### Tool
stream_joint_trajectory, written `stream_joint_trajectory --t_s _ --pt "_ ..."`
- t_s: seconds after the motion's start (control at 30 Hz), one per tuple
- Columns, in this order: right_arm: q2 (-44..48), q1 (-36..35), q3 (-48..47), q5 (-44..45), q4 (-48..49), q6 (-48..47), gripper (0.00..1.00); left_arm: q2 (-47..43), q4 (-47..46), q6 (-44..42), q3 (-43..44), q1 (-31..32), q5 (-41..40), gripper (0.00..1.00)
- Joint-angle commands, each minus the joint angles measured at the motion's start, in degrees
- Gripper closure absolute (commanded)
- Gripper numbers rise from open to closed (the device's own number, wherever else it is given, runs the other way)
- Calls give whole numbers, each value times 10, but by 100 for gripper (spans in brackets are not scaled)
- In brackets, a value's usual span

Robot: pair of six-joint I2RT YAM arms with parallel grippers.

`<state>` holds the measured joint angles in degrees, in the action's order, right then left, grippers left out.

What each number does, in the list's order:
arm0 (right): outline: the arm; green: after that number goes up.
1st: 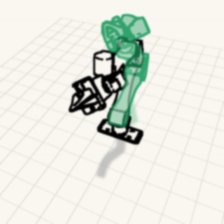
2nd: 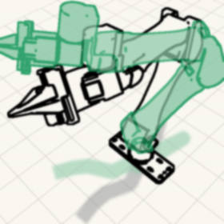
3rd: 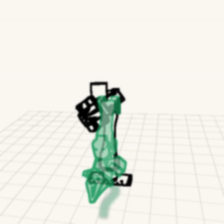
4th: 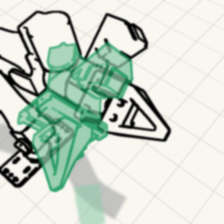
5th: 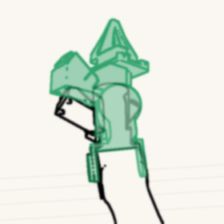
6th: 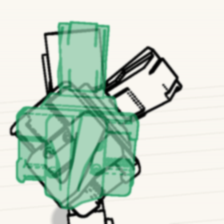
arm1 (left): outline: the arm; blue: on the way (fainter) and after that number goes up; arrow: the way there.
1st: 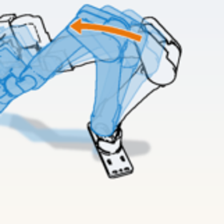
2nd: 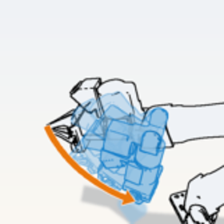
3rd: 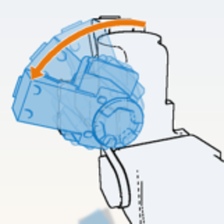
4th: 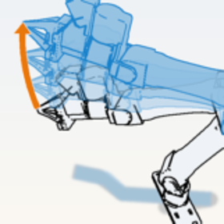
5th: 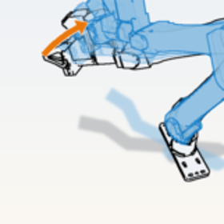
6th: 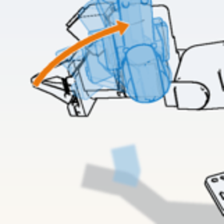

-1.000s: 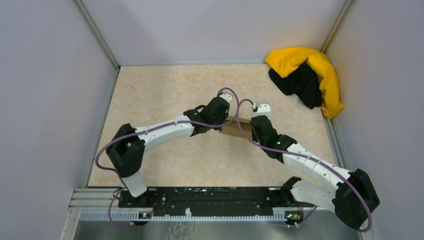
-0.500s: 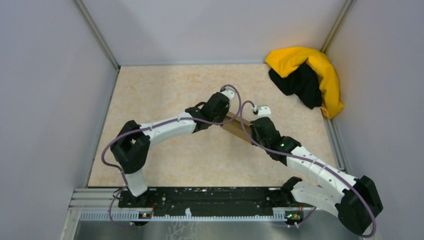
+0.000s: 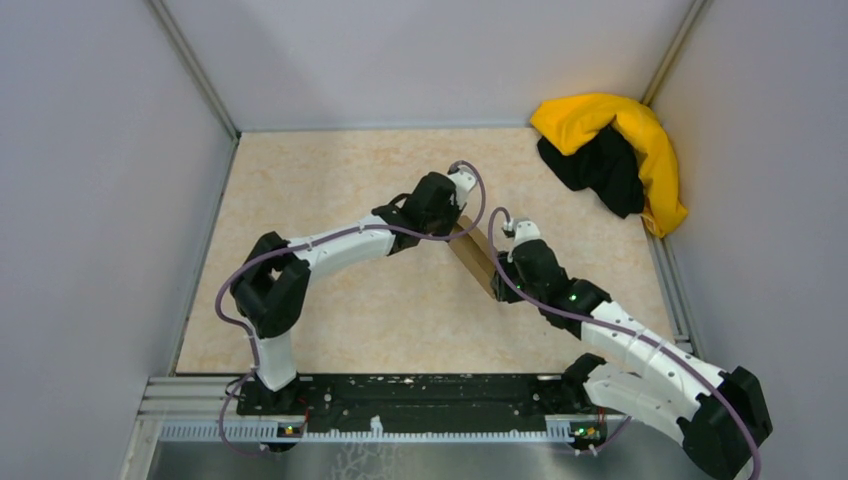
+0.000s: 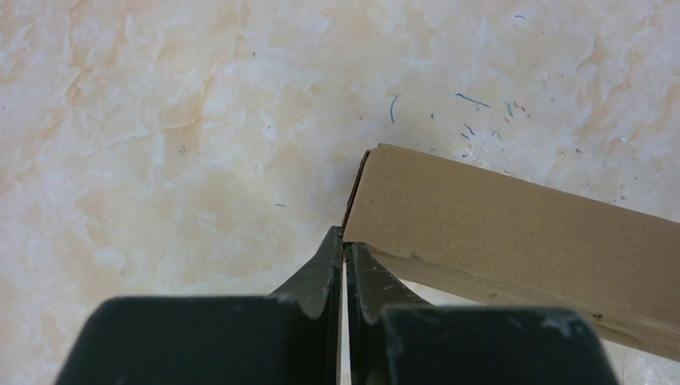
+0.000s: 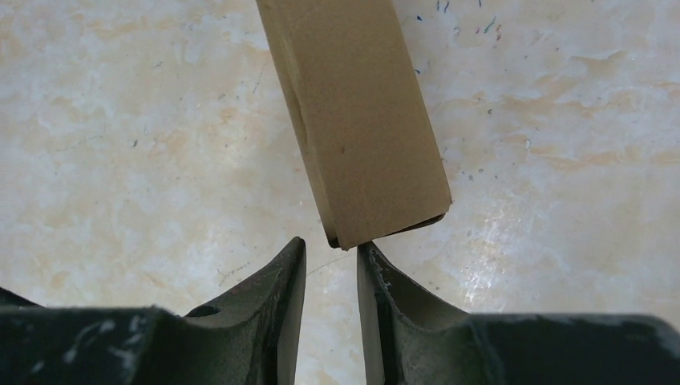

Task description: Fold the paper box

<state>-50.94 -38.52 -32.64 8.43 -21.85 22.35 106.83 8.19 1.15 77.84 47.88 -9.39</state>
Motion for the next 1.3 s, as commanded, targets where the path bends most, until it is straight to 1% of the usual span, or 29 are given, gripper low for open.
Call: stream_joint_trajectory --t_s 0.0,0.1,0.17,0.2,0.33,0.43,0.7,0.77,0.87,0.97,1.03,1.17,1.27 --pt "13 -7 -11 -40 13 13 70 28 14 -28 12 2 54 96" --pt "14 -7 -14 -47 7 12 69 31 11 -35 12 -2 61 96" --pt "14 -6 -17 -58 5 12 63 32 9 -39 12 -4 64 96" --pt "14 -7 -18 -64 4 12 62 32 9 -41 13 -6 66 96" --pt "20 -6 -24 -76 -6 14 62 30 8 -47 13 -9 71 96" --pt "34 -6 -33 -70 -15 15 68 29 8 -50 12 -11 73 96" --pt "50 -7 -71 -71 -31 10 68 30 4 -54 11 -13 79 96" --pt "57 -7 -86 -61 -35 10 68 30 4 -55 11 -13 80 96" --pt "63 -6 -113 -34 -37 1 71 30 4 -58 12 -13 80 96" --pt "37 7 -142 -28 -38 -17 74 28 3 -59 11 -12 81 96" --pt "13 24 -156 -43 -33 -26 77 28 3 -61 11 -13 81 96" --pt "-25 62 -157 -80 -6 -29 78 27 3 -63 11 -13 82 96" --pt "-51 75 -153 -82 7 -35 78 25 1 -63 10 -13 81 96"
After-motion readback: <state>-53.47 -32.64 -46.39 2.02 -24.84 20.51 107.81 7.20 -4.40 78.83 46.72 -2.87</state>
